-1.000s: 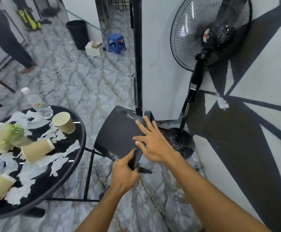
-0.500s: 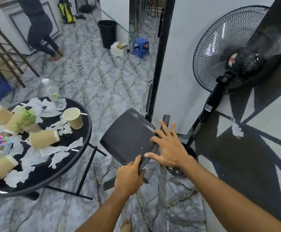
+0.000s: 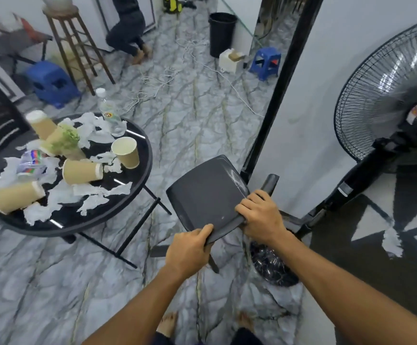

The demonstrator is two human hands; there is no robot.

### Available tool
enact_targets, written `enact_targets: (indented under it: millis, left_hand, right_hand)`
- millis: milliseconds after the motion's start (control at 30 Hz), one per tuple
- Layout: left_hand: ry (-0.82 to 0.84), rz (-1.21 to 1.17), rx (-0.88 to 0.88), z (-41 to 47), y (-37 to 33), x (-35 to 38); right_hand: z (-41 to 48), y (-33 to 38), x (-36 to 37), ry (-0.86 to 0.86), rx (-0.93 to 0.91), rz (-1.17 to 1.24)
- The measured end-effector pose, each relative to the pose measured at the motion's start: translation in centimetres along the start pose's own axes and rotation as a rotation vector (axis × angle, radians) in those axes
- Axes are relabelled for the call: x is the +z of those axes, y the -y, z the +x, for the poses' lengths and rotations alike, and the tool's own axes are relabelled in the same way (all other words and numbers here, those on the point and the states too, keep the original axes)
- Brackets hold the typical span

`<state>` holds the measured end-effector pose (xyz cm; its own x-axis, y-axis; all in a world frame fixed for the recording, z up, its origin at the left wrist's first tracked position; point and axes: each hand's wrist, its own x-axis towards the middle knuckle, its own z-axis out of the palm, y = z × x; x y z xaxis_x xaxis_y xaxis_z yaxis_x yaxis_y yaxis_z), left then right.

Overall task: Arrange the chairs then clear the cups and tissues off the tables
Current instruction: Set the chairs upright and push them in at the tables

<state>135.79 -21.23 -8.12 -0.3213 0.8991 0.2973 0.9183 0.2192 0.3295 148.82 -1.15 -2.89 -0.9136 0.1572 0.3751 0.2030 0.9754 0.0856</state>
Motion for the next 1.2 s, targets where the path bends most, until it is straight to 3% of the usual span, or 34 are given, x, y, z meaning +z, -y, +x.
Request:
enact_targets:
  millis: [167,333,433,667,800,1033,1200]
  left_hand:
    - [-0.024,0.064,-0.120,0.4,-1.5,1.0]
    - [-0.090,0.075,-0.282,-0.3,-2.2,0.7]
    - [-0.130,0.078,-0.382,-1.0,-2.5,0.5]
    - [-0.316,0.159,-0.386,-2.1,-2.0,1.0]
    - [-0.241,0.169,-0.333,-0.8,-1.2,-0.2]
    - [-0.262,0.202,-0.373,4.6,0.0,-6.9]
    - [-0.087,0.300,-0.495,7.1,0.9,-10.2]
  right_hand:
    - [-0.1,-2.1,-0.2,-0.006,-0.084,0.026]
    - [2.1,-1.8,-1.8,0.252,-0.170,0.031]
    - [2.5,-1.2,-1.9,0.267,-0.259,0.074]
    - [2.7,-0.3,-1.1,0.287,-0.278,0.075]
    - [4.5,-1.0,-1.6,0.288,-0.321,0.073]
    - [12.8,-4.8,-3.9,0.114,-0.379,0.281]
    - [17.3,-5.9,-1.5,0.242,-0.348,0.418]
